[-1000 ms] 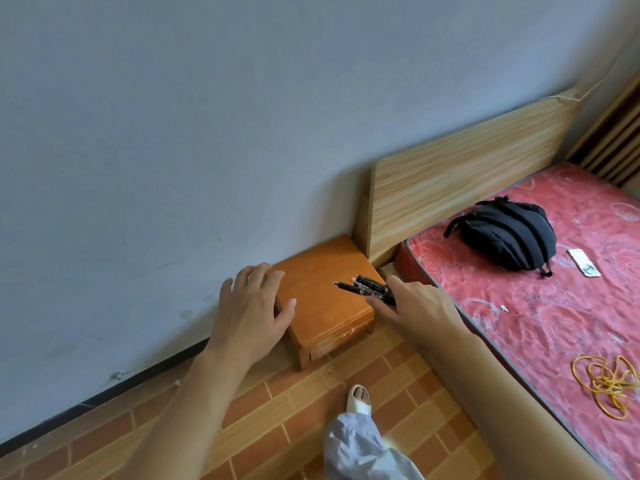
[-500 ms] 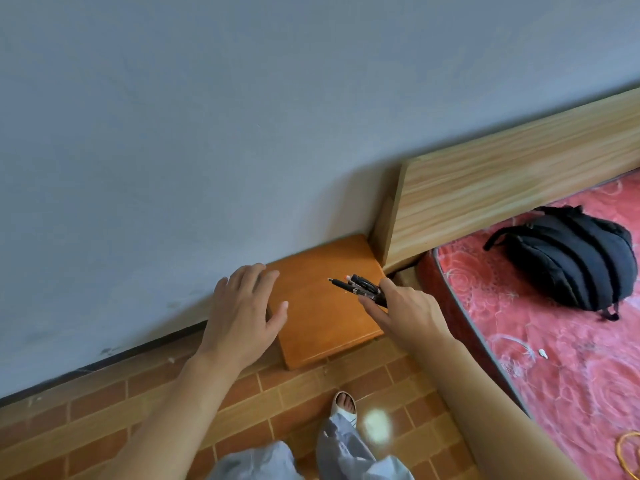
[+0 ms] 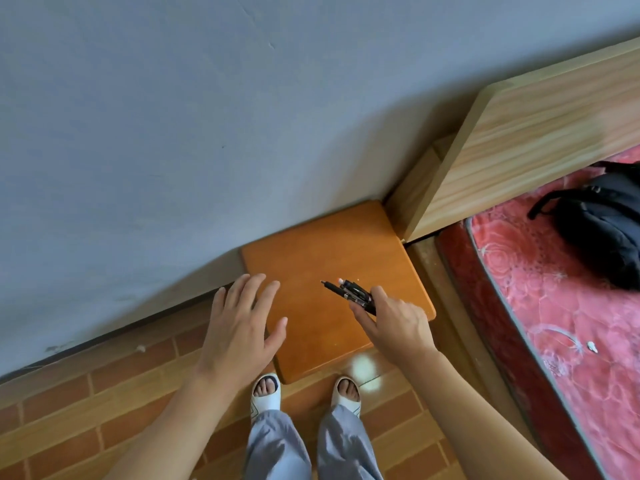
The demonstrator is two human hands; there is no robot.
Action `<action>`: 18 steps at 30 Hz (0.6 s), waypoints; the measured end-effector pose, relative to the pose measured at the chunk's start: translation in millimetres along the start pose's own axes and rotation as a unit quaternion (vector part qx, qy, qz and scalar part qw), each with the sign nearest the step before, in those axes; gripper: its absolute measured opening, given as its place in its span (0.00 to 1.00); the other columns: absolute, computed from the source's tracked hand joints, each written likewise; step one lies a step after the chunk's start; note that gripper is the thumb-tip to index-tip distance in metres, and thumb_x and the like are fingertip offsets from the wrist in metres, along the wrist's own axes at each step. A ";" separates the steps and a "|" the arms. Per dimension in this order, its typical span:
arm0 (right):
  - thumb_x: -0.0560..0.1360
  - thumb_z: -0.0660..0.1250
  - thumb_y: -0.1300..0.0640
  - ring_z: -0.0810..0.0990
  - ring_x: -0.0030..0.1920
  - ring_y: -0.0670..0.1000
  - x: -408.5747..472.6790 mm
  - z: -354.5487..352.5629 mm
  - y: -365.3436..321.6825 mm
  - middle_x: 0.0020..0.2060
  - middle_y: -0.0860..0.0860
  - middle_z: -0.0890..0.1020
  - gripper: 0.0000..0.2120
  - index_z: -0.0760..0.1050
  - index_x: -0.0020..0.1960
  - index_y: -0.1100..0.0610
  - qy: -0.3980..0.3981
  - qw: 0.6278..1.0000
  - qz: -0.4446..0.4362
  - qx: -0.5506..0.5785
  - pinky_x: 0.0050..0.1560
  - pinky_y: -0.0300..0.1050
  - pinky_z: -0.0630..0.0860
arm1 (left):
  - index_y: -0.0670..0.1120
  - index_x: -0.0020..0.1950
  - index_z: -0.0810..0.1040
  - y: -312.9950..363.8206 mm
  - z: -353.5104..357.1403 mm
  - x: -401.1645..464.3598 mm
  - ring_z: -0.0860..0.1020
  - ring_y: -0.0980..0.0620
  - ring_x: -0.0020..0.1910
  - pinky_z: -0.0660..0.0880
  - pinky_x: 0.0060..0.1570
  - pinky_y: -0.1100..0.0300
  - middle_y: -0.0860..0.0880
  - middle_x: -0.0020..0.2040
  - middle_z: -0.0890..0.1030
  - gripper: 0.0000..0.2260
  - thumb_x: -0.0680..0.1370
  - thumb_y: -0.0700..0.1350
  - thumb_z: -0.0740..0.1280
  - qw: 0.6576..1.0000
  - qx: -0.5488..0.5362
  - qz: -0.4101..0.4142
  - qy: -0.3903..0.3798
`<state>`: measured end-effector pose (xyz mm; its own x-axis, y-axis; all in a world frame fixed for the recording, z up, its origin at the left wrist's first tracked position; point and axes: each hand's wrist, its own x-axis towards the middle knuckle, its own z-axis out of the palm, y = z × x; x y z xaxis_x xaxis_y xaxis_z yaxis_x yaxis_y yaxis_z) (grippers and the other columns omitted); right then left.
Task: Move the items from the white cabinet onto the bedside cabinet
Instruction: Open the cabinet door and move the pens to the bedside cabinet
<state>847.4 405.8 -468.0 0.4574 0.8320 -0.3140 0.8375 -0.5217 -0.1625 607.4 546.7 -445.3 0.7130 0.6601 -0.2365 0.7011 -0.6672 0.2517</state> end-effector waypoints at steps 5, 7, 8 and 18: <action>0.82 0.50 0.32 0.72 0.29 0.52 48.6 73.8 -0.8 0.34 0.44 0.75 0.21 0.64 0.50 0.50 -0.003 0.999 0.047 0.011 0.25 0.45 0.63 | 0.50 0.76 0.69 -18.3 68.8 32.2 0.67 0.43 0.77 0.67 0.73 0.36 0.46 0.76 0.70 0.26 0.82 0.60 0.56 0.999 -0.009 0.016 -0.037; 0.82 0.51 0.33 0.72 0.29 0.52 64.4 102.3 1.9 0.34 0.45 0.75 0.21 0.64 0.48 0.50 -0.001 0.997 0.071 0.016 0.25 0.45 0.62 | 0.50 0.77 0.69 -25.7 95.3 44.7 0.67 0.43 0.77 0.68 0.72 0.36 0.46 0.76 0.70 0.26 0.82 0.61 0.55 0.999 -0.007 0.022 -0.049; 0.83 0.51 0.33 0.72 0.29 0.52 71.9 115.3 4.0 0.34 0.45 0.75 0.21 0.64 0.48 0.51 0.001 0.996 0.085 0.016 0.25 0.45 0.62 | 0.50 0.76 0.69 -30.0 107.5 51.5 0.68 0.42 0.76 0.69 0.71 0.36 0.46 0.76 0.71 0.27 0.81 0.61 0.56 0.998 -0.007 0.023 -0.054; 0.82 0.51 0.32 0.73 0.30 0.50 126.5 191.6 47.7 0.34 0.46 0.75 0.22 0.64 0.48 0.51 0.045 0.976 0.210 0.040 0.28 0.46 0.64 | 0.51 0.76 0.70 -25.9 197.6 122.0 0.70 0.42 0.75 0.74 0.67 0.35 0.46 0.76 0.72 0.28 0.80 0.64 0.56 0.996 -0.018 0.054 -0.069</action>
<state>888.0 450.0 -694.7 0.7825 0.5535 -0.2853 0.5465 -0.8300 -0.1112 677.9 576.3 -666.1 0.7800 0.5306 -0.3318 0.6219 -0.7167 0.3156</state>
